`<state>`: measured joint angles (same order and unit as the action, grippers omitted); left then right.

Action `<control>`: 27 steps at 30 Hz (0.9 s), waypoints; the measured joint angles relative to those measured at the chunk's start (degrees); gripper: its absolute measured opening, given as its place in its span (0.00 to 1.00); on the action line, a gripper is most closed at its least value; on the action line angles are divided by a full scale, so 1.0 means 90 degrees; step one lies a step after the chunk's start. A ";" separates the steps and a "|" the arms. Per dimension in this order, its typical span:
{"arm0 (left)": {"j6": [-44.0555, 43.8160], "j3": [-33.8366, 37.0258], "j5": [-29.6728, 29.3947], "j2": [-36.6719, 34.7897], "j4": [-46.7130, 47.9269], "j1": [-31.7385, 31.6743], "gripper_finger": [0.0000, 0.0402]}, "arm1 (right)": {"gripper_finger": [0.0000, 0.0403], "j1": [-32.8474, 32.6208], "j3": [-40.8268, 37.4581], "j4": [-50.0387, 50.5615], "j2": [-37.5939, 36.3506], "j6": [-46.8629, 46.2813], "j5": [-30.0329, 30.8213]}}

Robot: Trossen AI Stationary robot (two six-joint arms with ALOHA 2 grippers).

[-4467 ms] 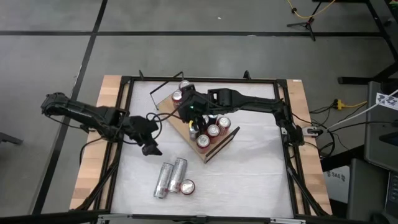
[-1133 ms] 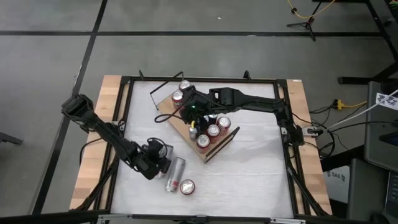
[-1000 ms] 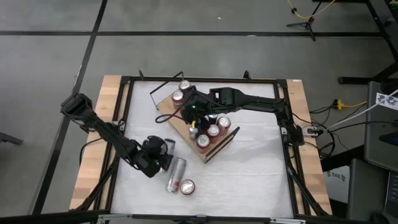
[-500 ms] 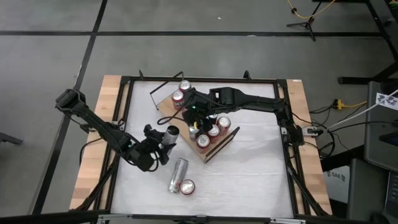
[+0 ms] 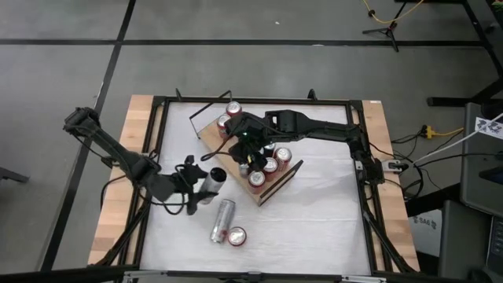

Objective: Place canned beverage on shelf
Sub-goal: Put the left white pink soda can on the shelf aligned with the other white pink soda can

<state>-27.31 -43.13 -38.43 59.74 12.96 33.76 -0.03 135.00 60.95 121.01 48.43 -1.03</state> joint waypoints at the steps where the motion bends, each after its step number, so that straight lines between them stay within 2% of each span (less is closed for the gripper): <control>1: 0.0069 0.0001 0.0192 -0.0110 -0.0001 0.0000 0.59 | 0.86 0.0000 0.0000 -0.0134 0.0000 0.0012 -0.0085; 9: 0.0238 0.0001 0.1559 -0.1040 0.0036 0.0000 0.59 | 0.86 0.0000 0.0000 -0.1077 0.0000 0.0018 -0.1059; 12: 0.0269 0.0000 0.1853 -0.1383 0.0081 0.0002 0.59 | 0.86 0.0000 0.0000 -0.1355 0.0000 0.0018 -0.1454; 19: 0.0272 0.0000 0.1887 -0.1802 0.0367 0.0000 0.59 | 0.86 -0.0002 0.0000 -0.1865 0.0000 0.0004 -0.2437; 27: 0.0275 0.0000 0.1860 -0.1624 0.0501 -0.0022 0.59 | 0.86 -0.0002 -0.0028 -0.2154 0.0000 0.0006 -0.2682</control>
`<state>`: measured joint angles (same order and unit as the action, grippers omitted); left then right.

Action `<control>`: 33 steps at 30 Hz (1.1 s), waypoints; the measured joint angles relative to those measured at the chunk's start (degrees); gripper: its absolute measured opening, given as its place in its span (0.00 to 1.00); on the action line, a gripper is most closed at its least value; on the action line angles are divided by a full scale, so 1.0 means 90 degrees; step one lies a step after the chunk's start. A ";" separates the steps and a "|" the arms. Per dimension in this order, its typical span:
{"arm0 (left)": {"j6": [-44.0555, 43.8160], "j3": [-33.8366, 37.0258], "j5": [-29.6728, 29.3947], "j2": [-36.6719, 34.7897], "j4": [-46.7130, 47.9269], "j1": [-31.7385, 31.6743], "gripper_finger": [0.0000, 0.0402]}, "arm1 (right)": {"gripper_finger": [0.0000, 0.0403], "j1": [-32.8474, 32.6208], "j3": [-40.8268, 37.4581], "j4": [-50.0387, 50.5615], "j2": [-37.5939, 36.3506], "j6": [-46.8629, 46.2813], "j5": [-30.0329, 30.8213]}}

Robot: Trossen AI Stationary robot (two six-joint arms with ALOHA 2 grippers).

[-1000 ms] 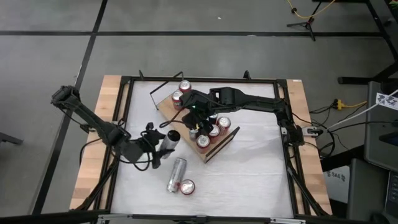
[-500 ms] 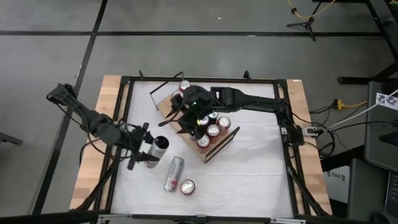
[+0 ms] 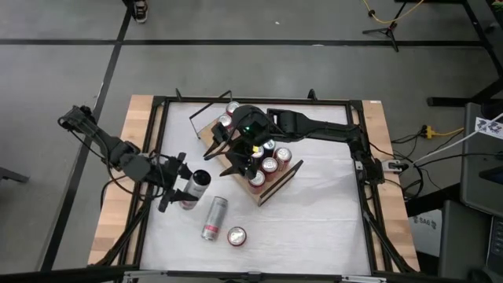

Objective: Place canned beverage on shelf
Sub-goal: Put the left white pink soda can on the shelf aligned with the other white pink soda can

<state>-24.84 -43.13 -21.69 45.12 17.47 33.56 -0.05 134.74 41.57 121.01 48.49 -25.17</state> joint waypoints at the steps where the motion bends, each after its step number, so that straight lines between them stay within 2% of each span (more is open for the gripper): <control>1: 0.0000 0.0000 -0.0001 0.0035 -0.0002 -0.0016 0.59 | 0.86 0.0000 -0.0016 0.0003 0.0000 0.0000 -0.0002; 7: 0.0000 0.0000 -0.0002 0.0196 0.0000 -0.0246 0.59 | 0.86 0.0000 -0.0028 0.0050 0.0000 -0.0053 -0.0006; 10: 0.0000 0.0000 0.0070 0.0243 -0.0010 -0.0387 0.59 | 0.86 0.0000 -0.0030 0.0055 0.0000 -0.0063 -0.0223; 13: 0.0003 0.0000 0.0234 0.0283 -0.0051 -0.0531 0.59 | 0.86 0.0000 -0.0030 0.0050 0.0000 -0.0073 -0.0437; 33: -0.0006 -0.0005 0.1591 0.0616 -0.0078 -0.1364 0.59 | 0.86 -0.0015 -0.0040 0.0004 0.0448 -0.0010 -0.0603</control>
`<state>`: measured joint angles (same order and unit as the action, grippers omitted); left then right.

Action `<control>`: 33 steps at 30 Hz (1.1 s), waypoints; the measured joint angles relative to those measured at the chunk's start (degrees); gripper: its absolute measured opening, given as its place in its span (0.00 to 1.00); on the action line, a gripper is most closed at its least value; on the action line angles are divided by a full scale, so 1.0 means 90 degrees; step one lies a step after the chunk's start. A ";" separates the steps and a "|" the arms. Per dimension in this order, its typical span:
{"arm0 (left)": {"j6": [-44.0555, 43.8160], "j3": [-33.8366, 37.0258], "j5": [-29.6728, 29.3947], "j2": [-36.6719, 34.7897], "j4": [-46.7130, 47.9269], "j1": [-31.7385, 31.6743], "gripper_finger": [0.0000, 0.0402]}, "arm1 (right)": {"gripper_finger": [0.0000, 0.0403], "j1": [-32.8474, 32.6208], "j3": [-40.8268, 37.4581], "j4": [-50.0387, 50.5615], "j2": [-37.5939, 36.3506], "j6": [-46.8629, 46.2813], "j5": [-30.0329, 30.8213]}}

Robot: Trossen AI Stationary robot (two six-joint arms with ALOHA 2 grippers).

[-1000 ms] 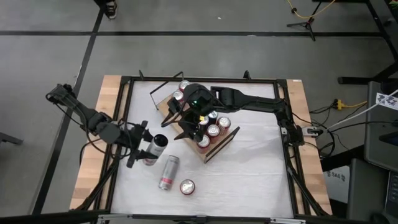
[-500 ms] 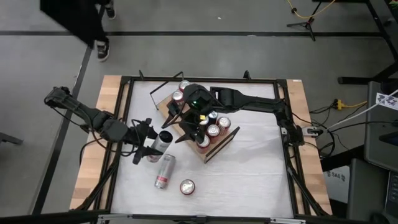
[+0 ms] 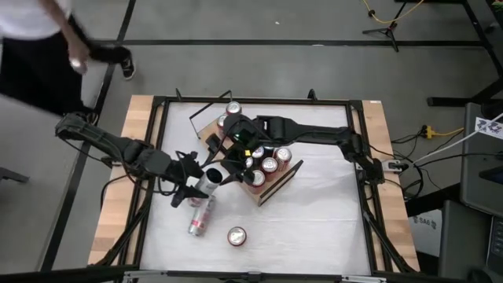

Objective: Place canned beverage on shelf
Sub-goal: Put the left white pink soda can on the shelf aligned with the other white pink soda can

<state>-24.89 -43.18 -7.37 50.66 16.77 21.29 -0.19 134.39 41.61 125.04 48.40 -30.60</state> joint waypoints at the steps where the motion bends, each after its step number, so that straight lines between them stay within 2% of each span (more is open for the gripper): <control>1: 0.0009 0.0000 0.0050 0.0015 -0.0005 -0.0043 0.59 | 0.86 -0.0001 0.0000 0.0018 0.0037 0.0008 -0.0028; 12: 0.0001 0.0000 0.0530 0.0040 -0.0075 -0.0417 0.59 | 0.86 -0.0109 0.0000 0.0211 0.0077 0.0013 -0.0056; 19: 0.0003 0.0000 0.0621 0.0040 -0.0101 -0.0491 0.59 | 0.85 -0.0107 0.0002 0.0339 0.0079 0.0015 0.0237; 29: 0.0011 0.0000 0.0621 0.0040 -0.0104 -0.0489 0.59 | 0.63 -0.0107 0.0005 0.0313 0.0079 0.0013 0.0229; 33: 0.0016 0.0000 0.0621 0.0038 -0.0109 -0.0487 0.59 | 0.64 -0.0107 0.0005 0.0253 0.0079 0.0009 0.0129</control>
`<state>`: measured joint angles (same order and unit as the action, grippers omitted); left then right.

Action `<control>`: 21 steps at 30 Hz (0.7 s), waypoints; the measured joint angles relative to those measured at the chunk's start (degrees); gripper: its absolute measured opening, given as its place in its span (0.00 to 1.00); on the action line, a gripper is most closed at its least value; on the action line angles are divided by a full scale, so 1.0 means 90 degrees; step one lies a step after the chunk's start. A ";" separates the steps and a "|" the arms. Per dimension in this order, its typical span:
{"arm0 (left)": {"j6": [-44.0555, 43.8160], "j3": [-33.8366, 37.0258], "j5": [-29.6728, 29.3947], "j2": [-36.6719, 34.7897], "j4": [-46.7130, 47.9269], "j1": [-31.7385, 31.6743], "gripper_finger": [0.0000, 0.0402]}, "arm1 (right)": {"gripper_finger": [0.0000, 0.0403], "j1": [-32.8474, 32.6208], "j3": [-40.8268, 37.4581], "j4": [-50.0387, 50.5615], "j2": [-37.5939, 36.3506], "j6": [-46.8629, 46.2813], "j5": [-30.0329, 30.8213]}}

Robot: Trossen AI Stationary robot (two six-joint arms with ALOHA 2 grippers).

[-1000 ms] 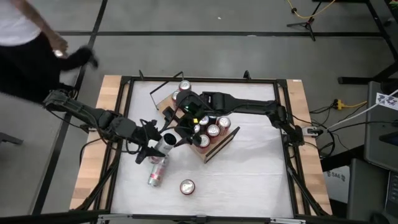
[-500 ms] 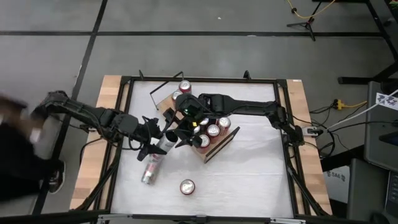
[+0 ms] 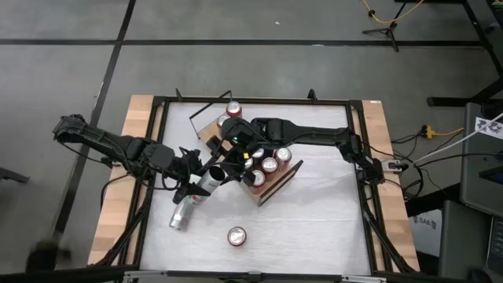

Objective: Place canned beverage on shelf
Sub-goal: Put the left white pink soda can on the shelf aligned with the other white pink soda can

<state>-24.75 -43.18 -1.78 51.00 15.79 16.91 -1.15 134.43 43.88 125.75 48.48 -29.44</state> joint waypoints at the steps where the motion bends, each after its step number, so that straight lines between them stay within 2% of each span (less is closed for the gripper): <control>1: 0.0000 0.0000 0.0000 0.0000 -0.0005 0.0000 0.59 | 0.65 0.0000 0.0000 -0.0003 0.0000 0.0001 -0.0006; 6: -0.0011 0.0000 -0.0012 -0.0002 -0.0016 0.0000 0.59 | 0.77 -0.0002 0.0000 -0.0067 0.0000 0.0020 -0.0012; 10: -0.0019 0.0000 -0.0054 -0.0002 -0.0001 -0.0005 0.59 | 0.82 -0.0002 0.0000 -0.0117 0.0000 0.0018 -0.0014; 15: -0.0018 0.0000 -0.0097 -0.0002 0.0001 -0.0012 0.59 | 0.83 -0.0039 0.0000 -0.0108 0.0000 0.0016 -0.0016; 21: -0.0015 0.0003 -0.0022 0.0000 0.0002 -0.0180 0.59 | 0.79 -0.0118 0.0002 -0.0112 0.0000 0.0006 0.0095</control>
<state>-24.88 -43.15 -1.98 51.00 15.80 15.29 -2.21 134.45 42.87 125.75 48.53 -28.59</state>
